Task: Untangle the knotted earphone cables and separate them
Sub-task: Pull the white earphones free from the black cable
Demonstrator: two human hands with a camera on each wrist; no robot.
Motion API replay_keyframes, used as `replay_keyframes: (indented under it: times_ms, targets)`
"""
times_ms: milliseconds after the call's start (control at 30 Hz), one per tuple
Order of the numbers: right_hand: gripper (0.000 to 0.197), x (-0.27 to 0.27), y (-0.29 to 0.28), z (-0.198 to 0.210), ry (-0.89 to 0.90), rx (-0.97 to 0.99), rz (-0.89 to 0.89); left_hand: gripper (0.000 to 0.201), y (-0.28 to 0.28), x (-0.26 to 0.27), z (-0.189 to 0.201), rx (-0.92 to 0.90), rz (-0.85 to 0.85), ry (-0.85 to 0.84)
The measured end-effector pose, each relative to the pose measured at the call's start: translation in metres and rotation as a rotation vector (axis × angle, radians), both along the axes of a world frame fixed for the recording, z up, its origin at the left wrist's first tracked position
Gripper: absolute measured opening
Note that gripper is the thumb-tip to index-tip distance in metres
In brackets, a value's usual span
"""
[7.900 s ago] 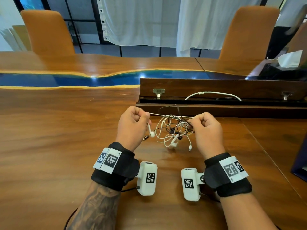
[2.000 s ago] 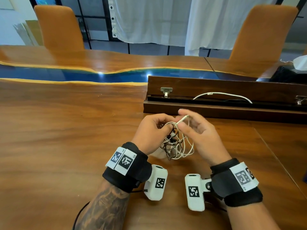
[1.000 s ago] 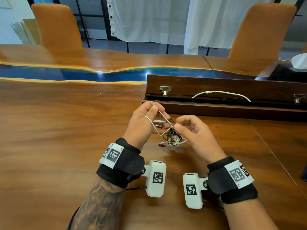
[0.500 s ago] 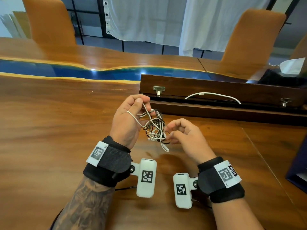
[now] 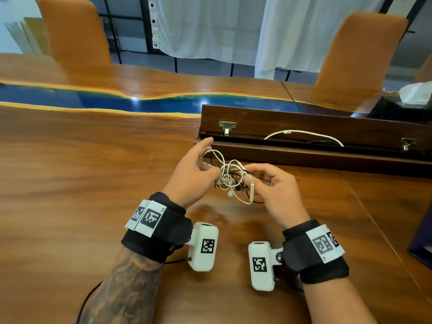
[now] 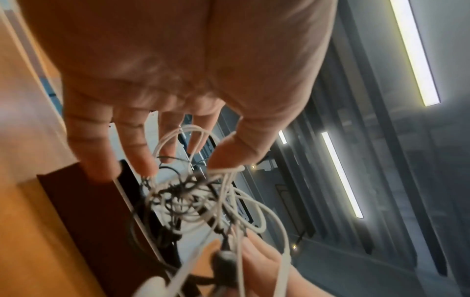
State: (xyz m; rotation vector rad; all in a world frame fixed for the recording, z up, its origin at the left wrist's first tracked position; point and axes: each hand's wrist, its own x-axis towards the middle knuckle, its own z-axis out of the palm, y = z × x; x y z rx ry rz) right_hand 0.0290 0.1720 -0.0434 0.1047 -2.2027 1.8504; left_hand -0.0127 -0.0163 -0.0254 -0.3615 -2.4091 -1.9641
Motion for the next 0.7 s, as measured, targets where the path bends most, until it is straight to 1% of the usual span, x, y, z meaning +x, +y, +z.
replay_keyframes:
  times_ms: [67,133,167,233,300,333,400,467,533,600,633,700]
  targets:
    - [0.019,0.000,0.002,0.001,0.011,0.003,-0.033,0.076,-0.003,-0.002,-0.001,-0.062,0.033,0.028]
    - [0.020,0.000,0.004,0.000,0.001,0.006,-0.049,0.078,-0.006,-0.002,0.001,-0.011,0.067,0.038]
    - [0.021,0.001,0.005,0.000,-0.018,-0.010,-0.049,0.075,-0.006,-0.001,0.002,0.033,0.090,0.051]
    - [0.024,0.000,0.003,0.000,-0.021,-0.019,-0.037,0.061,-0.004,0.002,0.005,0.061,0.117,0.132]
    - [0.029,-0.001,0.002,-0.002,0.018,0.002,-0.029,0.038,0.000,0.004,0.005,0.000,0.083,0.213]
    - [0.031,-0.002,0.000,-0.003,0.033,0.000,-0.020,0.028,0.002,0.005,0.003,-0.051,0.039,0.224]
    - [0.030,-0.002,-0.001,-0.004,0.058,0.003,-0.010,0.020,0.007,0.008,-0.001,-0.173,-0.057,0.206]
    - [0.029,-0.002,-0.003,-0.003,0.087,0.010,-0.013,0.015,0.012,0.009,-0.005,-0.243,-0.111,0.208]
    - [0.026,-0.001,-0.003,-0.002,0.110,0.002,-0.028,0.014,0.012,0.008,-0.006,-0.228,-0.068,0.214]
    - [0.025,-0.001,-0.001,-0.001,0.113,-0.018,-0.052,0.020,0.008,0.004,-0.005,-0.186,0.039,0.212]
    - [0.025,-0.002,-0.001,-0.001,0.109,-0.035,-0.064,0.022,0.006,0.003,-0.005,-0.147,0.102,0.189]
    - [0.023,-0.002,0.000,-0.002,0.094,-0.052,-0.086,0.022,0.003,0.000,-0.002,0.010,0.197,0.079]
